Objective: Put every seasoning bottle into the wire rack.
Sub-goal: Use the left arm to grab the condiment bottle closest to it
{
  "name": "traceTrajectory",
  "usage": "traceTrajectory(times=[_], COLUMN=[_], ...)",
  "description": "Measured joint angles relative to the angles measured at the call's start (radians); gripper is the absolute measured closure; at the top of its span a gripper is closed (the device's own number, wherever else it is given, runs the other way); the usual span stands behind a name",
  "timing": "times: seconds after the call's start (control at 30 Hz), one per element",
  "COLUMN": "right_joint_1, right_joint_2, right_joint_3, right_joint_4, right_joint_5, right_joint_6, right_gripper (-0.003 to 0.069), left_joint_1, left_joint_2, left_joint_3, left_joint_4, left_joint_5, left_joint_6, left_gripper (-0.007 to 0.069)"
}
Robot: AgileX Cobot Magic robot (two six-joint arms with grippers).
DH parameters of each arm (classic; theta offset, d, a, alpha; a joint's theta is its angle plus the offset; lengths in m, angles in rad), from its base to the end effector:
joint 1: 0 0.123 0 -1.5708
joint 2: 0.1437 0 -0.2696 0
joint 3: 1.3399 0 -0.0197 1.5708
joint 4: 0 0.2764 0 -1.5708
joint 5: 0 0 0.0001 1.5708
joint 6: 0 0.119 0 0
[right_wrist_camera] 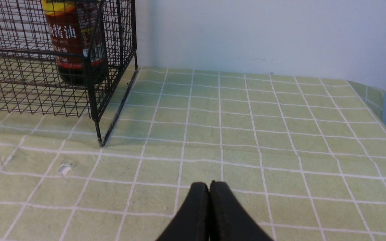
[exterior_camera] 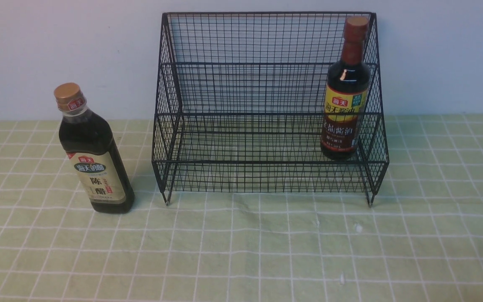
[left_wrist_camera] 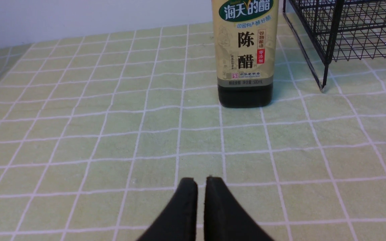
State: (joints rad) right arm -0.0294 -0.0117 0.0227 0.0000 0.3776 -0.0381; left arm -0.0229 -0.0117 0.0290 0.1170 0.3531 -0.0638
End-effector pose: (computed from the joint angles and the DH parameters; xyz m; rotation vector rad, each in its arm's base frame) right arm 0.1204 -0.0035 0.1637 -0.0081 1.8724 -0.0465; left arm 0.1214 0.0020 0.1644 0.0357 1.8515 0.0535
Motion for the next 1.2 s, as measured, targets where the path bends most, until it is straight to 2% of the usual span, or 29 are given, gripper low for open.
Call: traceTrajectory(times=[0.07, 0.2, 0.5, 0.63, 0.8, 0.93, 1.13, 1.17, 1.2], right_joint_1=[0.000, 0.000, 0.000, 0.000, 0.000, 0.000, 0.000, 0.000, 0.000], right_joint_2=[0.000, 0.000, 0.000, 0.000, 0.000, 0.000, 0.000, 0.000, 0.000], right_joint_3=[0.000, 0.000, 0.000, 0.000, 0.000, 0.000, 0.000, 0.000, 0.000], right_joint_4=[0.000, 0.000, 0.000, 0.000, 0.000, 0.000, 0.000, 0.000, 0.000], right_joint_5=[0.000, 0.000, 0.000, 0.000, 0.001, 0.001, 0.001, 0.001, 0.001], right_joint_6=[0.000, 0.000, 0.000, 0.000, 0.000, 0.000, 0.000, 0.000, 0.000], right_gripper=[0.0673, 0.0673, 0.0673, 0.0673, 0.0673, 0.0673, 0.0673, 0.0673, 0.0673], left_joint_1=[0.000, 0.000, 0.000, 0.000, 0.000, 0.000, 0.000, 0.000, 0.000], left_joint_2=[0.000, 0.000, 0.039, 0.176, 0.434, 0.617, 0.890, 0.905, 0.962], left_joint_3=[0.000, 0.000, 0.000, -0.034, -0.175, -0.273, -0.416, -0.424, -0.452], left_joint_4=[-0.003, -0.017, -0.054, -0.049, -0.025, 0.002, 0.103, 0.105, 0.116], left_joint_5=[-0.042, -0.288, -0.795, -0.838, -0.856, -0.888, -0.964, -0.966, -0.968], left_joint_6=[-0.018, -0.074, -0.082, -0.087, -0.159, -0.206, -0.225, -0.225, -0.225], left_gripper=[0.0607, 0.0607, 0.0607, 0.0607, 0.0595, 0.0553, 0.0363, 0.0355, 0.0280])
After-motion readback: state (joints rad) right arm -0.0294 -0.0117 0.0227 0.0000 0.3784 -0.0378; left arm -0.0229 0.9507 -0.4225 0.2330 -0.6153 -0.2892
